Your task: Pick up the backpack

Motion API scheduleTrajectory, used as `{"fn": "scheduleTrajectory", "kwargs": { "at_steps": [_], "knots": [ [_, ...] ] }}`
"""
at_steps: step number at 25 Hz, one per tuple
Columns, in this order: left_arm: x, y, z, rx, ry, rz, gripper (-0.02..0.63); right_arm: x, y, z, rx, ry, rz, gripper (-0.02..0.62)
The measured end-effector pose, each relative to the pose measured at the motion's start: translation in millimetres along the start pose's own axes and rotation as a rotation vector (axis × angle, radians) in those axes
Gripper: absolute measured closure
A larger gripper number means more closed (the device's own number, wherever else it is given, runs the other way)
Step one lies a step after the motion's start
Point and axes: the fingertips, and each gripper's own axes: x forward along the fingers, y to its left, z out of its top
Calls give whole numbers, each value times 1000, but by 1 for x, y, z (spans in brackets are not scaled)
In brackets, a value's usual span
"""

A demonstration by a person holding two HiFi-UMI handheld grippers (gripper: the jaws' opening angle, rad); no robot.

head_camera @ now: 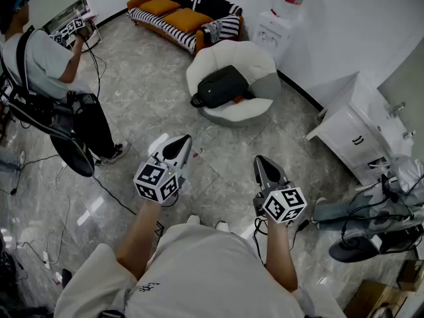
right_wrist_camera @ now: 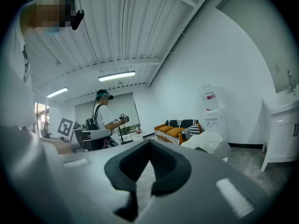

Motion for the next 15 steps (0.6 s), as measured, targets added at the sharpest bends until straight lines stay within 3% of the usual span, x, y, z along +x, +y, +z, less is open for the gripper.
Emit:
{"fn": "scheduleTrajectory", "kwargs": {
  "at_steps": [15],
  "knots": [
    [-15, 23, 5, -15, -9, -33, 609, 16, 27, -2, 19, 5, -5, 592]
  ]
}}
